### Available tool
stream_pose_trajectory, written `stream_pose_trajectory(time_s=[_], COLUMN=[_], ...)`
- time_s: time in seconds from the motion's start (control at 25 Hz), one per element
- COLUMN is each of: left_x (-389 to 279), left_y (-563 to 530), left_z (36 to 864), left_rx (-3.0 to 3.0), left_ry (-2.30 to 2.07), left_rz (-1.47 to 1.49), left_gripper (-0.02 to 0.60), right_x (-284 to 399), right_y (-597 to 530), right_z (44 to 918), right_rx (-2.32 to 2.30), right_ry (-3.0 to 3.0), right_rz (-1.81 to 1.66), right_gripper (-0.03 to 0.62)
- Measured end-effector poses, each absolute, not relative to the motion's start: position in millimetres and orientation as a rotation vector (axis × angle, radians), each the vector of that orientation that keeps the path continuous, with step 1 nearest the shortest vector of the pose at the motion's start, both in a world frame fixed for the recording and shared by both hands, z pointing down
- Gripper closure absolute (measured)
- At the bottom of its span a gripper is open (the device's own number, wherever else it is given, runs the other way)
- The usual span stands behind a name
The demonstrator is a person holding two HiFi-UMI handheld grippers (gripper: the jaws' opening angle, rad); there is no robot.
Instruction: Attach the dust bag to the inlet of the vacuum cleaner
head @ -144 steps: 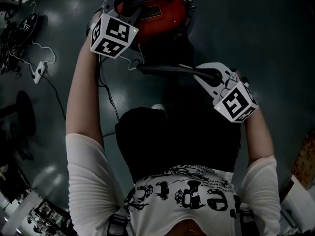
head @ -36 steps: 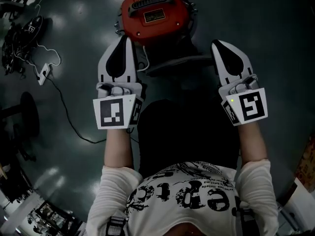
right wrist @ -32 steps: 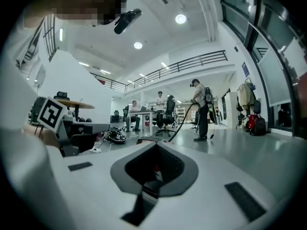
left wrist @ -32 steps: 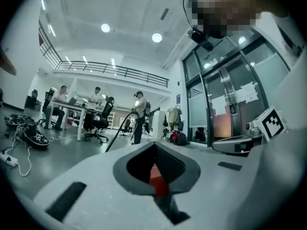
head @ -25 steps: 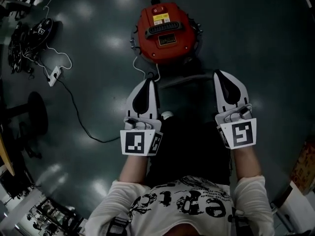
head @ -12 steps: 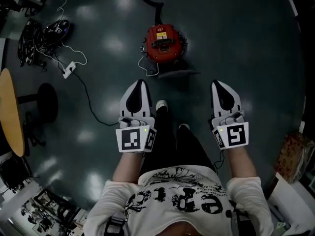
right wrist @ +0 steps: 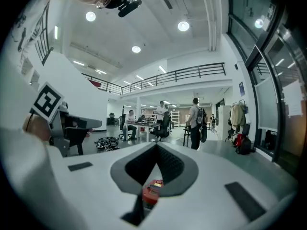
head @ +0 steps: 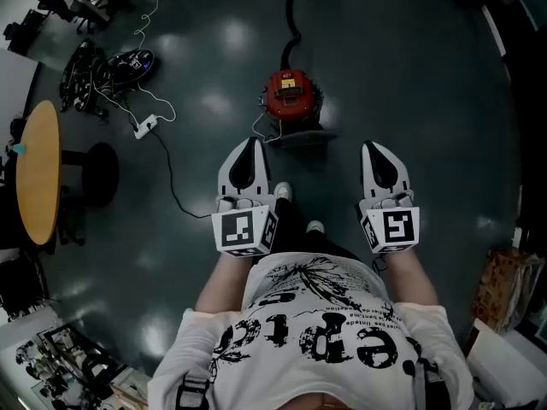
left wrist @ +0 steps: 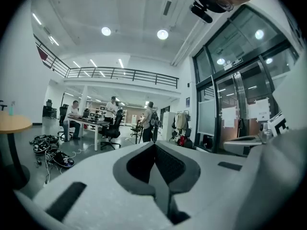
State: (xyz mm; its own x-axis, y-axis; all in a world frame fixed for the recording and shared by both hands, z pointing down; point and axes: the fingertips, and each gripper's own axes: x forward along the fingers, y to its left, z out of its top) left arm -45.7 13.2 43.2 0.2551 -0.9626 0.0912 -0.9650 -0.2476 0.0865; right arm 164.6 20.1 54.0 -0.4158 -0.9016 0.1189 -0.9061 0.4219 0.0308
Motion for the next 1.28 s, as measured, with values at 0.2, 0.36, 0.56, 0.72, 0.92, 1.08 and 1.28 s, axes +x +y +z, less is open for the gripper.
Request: stream_pose_trajectory(time_s=[0.2,0.36,0.56,0.72,0.92,1.08,1.28], left_x=[-35.7,-33.2,-32.0,-27.1,-17.5,-17.4,-20.4], left_y=[55.9,71.9,76.3,77.4,76.2,69.6,69.7], left_z=[22.9,29.1,32.8,36.4,39.6,39.8,39.2], left_rx=[2.463,2.412,2.405,2.408,2.436,2.449,2.452], left_ry=[-1.934,-1.928,-1.926,-1.906,-1.853,-1.842,-1.854], left_rz=[0.059,0.039,0.043,0.05,0.061,0.067,0.096], left_gripper=[0.578,0.578,0.578,0.578,0.578,0.578,0.578], right_x=[164.4,158.9,163.9,167.0,169.3,165.5,160.9], right_y=[58.1,75.3,80.5,81.1,78.7,68.0,71.6], right_z=[38.9,44.4,53.0,45.5,45.9,50.1,50.5], right_rx=[1.575,1.505,1.538,1.557,1.572,1.573,1.587], right_ry=[-2.615,-2.631,-2.617,-2.622,-2.616,-2.627,-2.623], right_rz=[-0.031,-0.068,-0.025,-0.036,-0.032,-0.017,0.01], right_gripper=[0.594,0.594,0.594,0.594,0.594,0.594,0.594])
